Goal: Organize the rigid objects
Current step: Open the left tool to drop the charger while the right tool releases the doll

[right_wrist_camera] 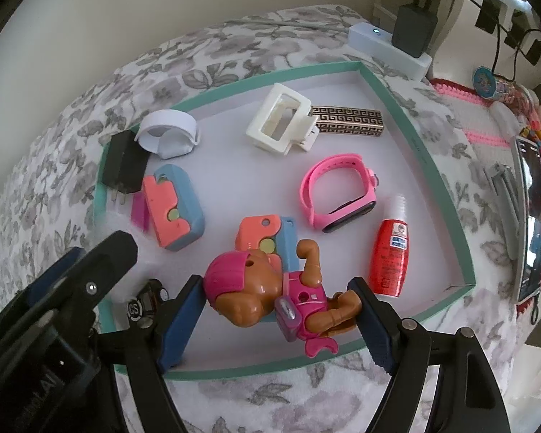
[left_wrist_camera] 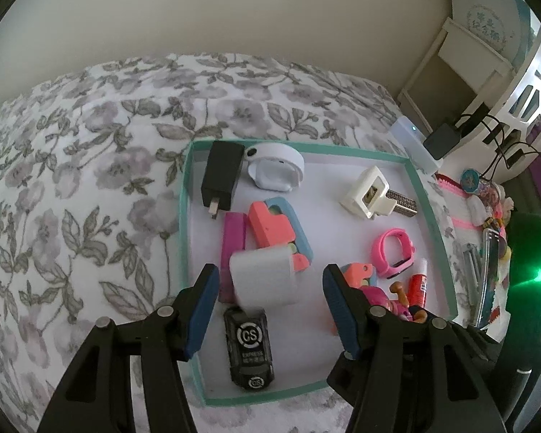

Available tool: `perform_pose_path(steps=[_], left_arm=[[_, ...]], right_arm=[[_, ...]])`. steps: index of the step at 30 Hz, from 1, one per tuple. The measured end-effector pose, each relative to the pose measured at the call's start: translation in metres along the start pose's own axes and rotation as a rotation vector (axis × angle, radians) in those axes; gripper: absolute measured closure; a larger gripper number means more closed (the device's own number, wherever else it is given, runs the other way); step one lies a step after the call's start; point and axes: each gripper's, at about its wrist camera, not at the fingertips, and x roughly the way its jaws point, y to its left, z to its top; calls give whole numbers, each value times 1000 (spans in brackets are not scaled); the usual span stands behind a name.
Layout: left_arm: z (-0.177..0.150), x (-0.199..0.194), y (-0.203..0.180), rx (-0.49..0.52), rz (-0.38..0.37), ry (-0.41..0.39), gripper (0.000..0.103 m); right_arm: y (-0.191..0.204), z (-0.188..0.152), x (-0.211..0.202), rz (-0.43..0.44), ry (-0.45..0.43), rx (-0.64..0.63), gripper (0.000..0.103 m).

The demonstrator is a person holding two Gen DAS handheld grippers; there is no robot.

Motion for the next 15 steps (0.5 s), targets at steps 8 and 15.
perform_pose_path(steps=[8,15], left_arm=[[-3,0,19,-45,51,13,35],[-7,-1,53,-91,179,18,30]], right_arm=[[15,-1,1,1,-14,-61,21],[24,-2,2,7,-30,-98,20]])
